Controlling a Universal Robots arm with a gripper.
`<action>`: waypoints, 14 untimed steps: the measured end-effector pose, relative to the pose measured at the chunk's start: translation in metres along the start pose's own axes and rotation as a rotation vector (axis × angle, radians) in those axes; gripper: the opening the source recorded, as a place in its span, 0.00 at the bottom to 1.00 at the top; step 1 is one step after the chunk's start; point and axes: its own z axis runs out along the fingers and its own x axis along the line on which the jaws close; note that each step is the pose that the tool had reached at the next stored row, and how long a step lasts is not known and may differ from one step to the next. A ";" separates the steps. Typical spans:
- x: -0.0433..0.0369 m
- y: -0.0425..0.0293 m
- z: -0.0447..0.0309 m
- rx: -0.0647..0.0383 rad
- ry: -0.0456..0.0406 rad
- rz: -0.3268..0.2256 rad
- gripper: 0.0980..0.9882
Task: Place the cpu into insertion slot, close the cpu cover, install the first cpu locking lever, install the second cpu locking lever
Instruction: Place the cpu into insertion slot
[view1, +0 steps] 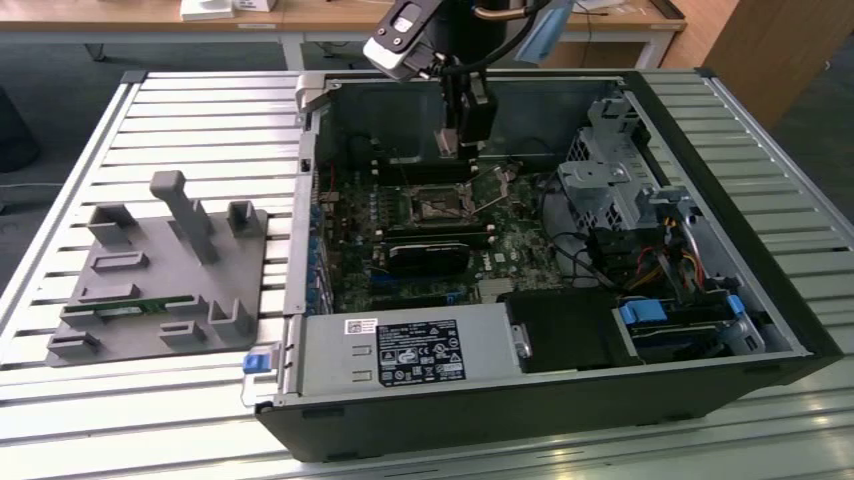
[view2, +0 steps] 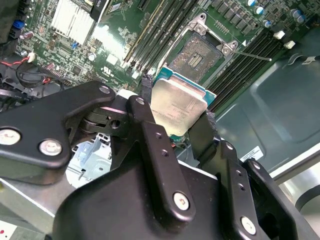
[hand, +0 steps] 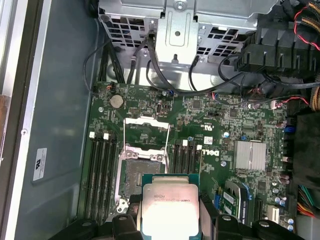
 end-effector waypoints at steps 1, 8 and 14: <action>0.0000 -0.0001 0.0007 0.000 0.0000 0.000 0.50; 0.0000 -0.0005 0.0062 0.000 -0.0006 0.008 0.50; 0.0005 -0.0007 0.0119 0.000 -0.0010 0.012 0.50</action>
